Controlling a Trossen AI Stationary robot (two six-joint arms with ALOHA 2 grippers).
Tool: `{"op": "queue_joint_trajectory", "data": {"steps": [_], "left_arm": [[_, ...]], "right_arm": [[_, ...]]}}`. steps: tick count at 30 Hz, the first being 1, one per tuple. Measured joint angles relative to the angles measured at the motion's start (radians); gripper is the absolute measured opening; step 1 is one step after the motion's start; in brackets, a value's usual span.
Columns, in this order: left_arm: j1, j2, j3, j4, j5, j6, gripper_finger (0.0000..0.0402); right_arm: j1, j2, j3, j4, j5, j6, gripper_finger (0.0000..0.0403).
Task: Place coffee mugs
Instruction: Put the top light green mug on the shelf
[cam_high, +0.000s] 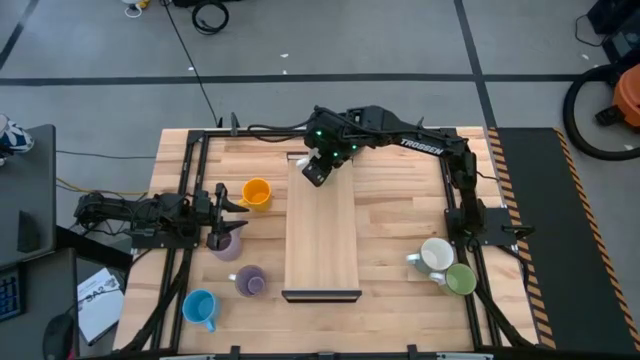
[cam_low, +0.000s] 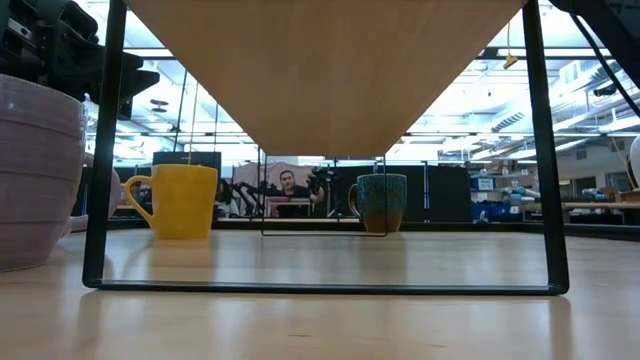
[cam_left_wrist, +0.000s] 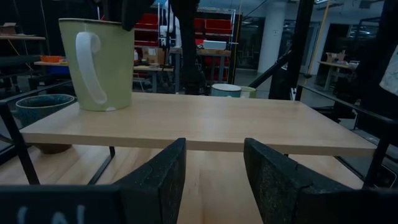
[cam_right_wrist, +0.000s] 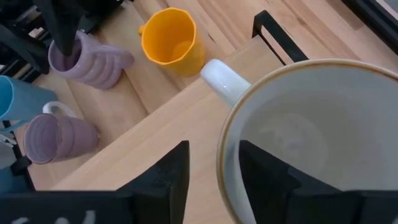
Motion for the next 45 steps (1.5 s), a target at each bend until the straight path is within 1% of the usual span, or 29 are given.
{"op": "queue_joint_trajectory", "data": {"steps": [4, 8, 11, 15, 18, 21, 24, 26, 27, 29, 32, 35, 39, 45], "left_arm": [[0.000, 0.000, 0.000, 0.000, 0.000, -0.001, 0.0169], [0.000, 0.000, 0.000, 0.000, 0.000, -0.044, 0.0169], [0.000, 0.000, 0.000, 0.010, 0.000, -0.053, 0.0169], [0.000, 0.000, 0.000, 0.077, 0.000, -0.053, 0.0169], [0.000, 0.000, 0.000, 0.140, -0.008, -0.053, 0.0169], [0.000, 0.000, 0.000, 0.212, -0.024, -0.053, 0.0169], [0.000, 0.011, 0.000, 0.285, -0.049, -0.054, 0.0169], [0.000, 0.038, 0.000, 0.342, -0.060, -0.054, 0.0169], [0.000, 0.058, 0.003, 0.371, -0.064, -0.054, 0.0169], [0.000, 0.112, 0.030, 0.369, -0.078, -0.055, 0.0169], [0.000, 0.218, 0.106, 0.377, -0.110, -0.052, 0.0169], [0.000, 0.352, 0.192, 0.369, -0.152, -0.048, 0.0169], [0.000, 0.534, 0.339, 0.347, -0.198, 0.002, 0.0169], [0.034, 0.792, 0.619, 0.195, -0.206, 0.080, 0.0169]], "right_arm": [[0.000, 0.000, 0.000, 0.000, -0.016, 0.000, 0.0150], [-0.003, -0.009, -0.001, 0.001, -0.074, 0.000, 0.0149], [-0.001, -0.047, -0.001, 0.004, -0.096, -0.012, 0.0149], [0.013, -0.129, -0.001, 0.003, -0.094, -0.072, 0.0149], [0.031, -0.204, -0.001, -0.008, -0.031, -0.149, 0.0149], [0.056, -0.277, -0.001, -0.053, 0.077, -0.252, 0.0149], [0.077, -0.346, -0.049, -0.082, 0.146, -0.307, 0.0148], [0.088, -0.396, -0.113, -0.083, 0.171, -0.320, 0.0148], [0.091, -0.422, -0.153, -0.079, 0.179, -0.327, 0.0148], [0.095, -0.479, -0.253, -0.060, 0.192, -0.337, 0.0148], [0.089, -0.565, -0.421, 0.014, 0.192, -0.350, 0.0148], [0.064, -0.649, -0.576, 0.101, 0.192, -0.378, 0.0148], [0.007, -0.736, -0.733, 0.211, 0.192, -0.414, 0.0148], [-0.109, -0.806, -0.877, 0.312, 0.192, -0.460, 0.0148]]}}
